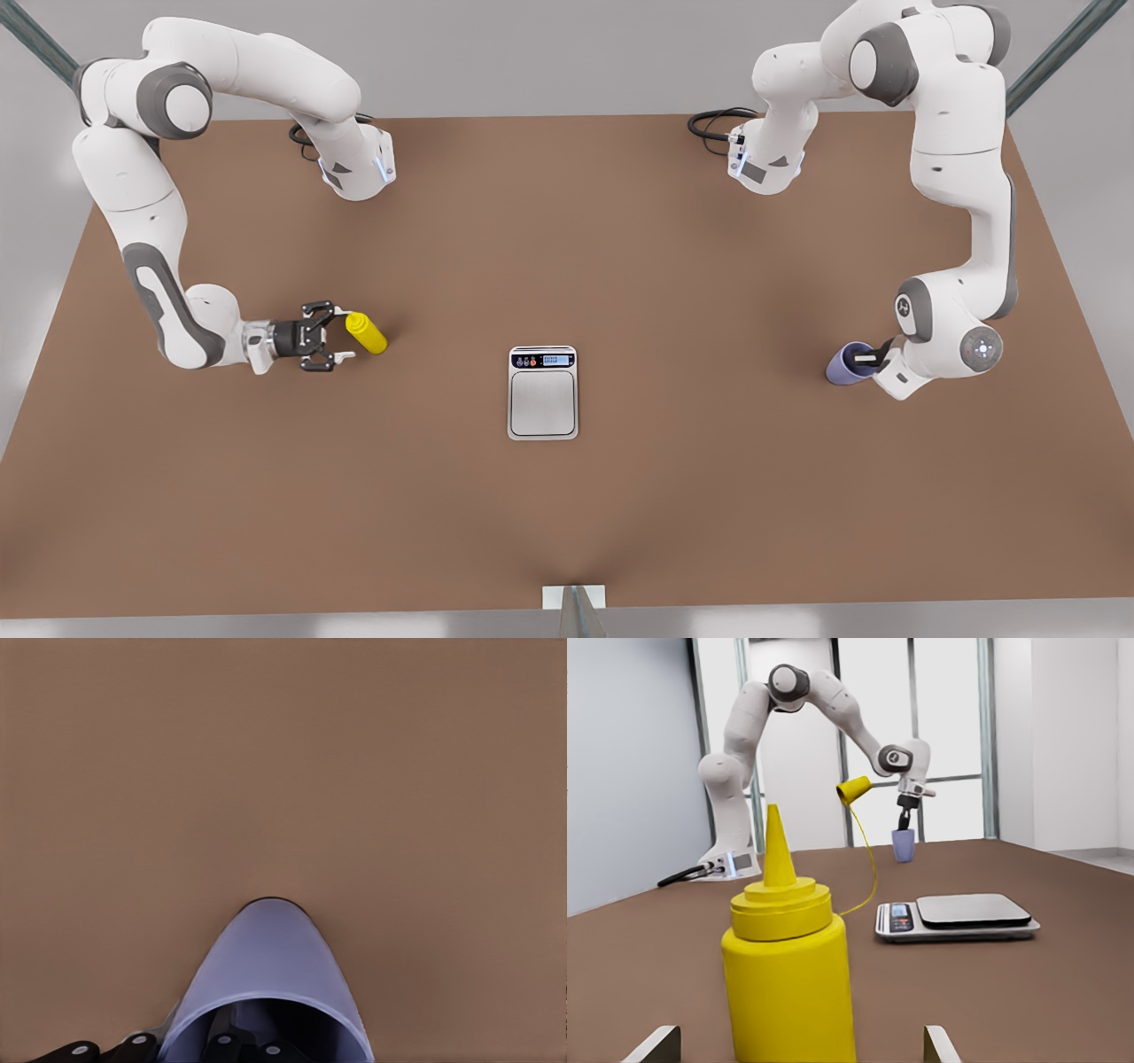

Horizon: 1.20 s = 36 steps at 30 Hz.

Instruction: Move cup to the weight, pick up sauce bottle, pour sauce

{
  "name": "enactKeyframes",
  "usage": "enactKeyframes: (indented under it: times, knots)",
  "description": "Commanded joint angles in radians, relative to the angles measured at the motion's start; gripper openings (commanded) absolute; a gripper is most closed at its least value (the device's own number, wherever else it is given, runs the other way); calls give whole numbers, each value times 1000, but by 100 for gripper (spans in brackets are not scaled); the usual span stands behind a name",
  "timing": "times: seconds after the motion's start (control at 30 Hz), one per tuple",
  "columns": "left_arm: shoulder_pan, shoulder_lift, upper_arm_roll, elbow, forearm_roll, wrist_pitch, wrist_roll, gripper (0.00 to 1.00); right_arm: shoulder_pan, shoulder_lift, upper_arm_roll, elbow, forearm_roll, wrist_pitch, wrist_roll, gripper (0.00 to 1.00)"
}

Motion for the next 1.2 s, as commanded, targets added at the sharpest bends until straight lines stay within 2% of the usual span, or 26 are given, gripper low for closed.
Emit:
enactKeyframes:
  times: [0.0,0.3,0.33,0.47,0.57,0.6,0.7,0.83,0.97,1.07,1.17]
  knots:
    - [0,0,0,1,0,0,0,21,1,0,0,0,3,1,0,100]
    - [-20,-54,-14,59,0,-15,-37,21,52,0,0,-2,40,14,2,100]
    - [-21,-68,-40,74,0,-18,-57,21,56,0,0,-6,44,14,2,100]
    - [-24,-55,-282,183,-63,-23,-432,21,73,-2,0,-6,58,14,2,100]
    - [-40,17,-492,261,-57,-25,-790,21,99,-2,0,-6,76,16,2,100]
    - [-136,67,-491,330,-61,-25,-908,21,101,-2,0,-6,80,14,2,100]
    - [-288,190,-491,487,-60,-23,-1118,21,108,-2,0,-6,81,16,2,100]
    - [-362,250,-489,541,-58,-9,-1166,21,122,-2,-2,-5,95,18,-2,100]
    - [-405,285,-489,544,-18,66,-1161,21,124,-2,-2,-5,95,36,2,52]
    - [-451,342,-488,627,65,71,-1164,21,133,-2,-2,-5,95,51,3,46]
    - [-475,370,-488,653,84,86,-1157,21,136,-2,-2,-2,95,53,14,45]
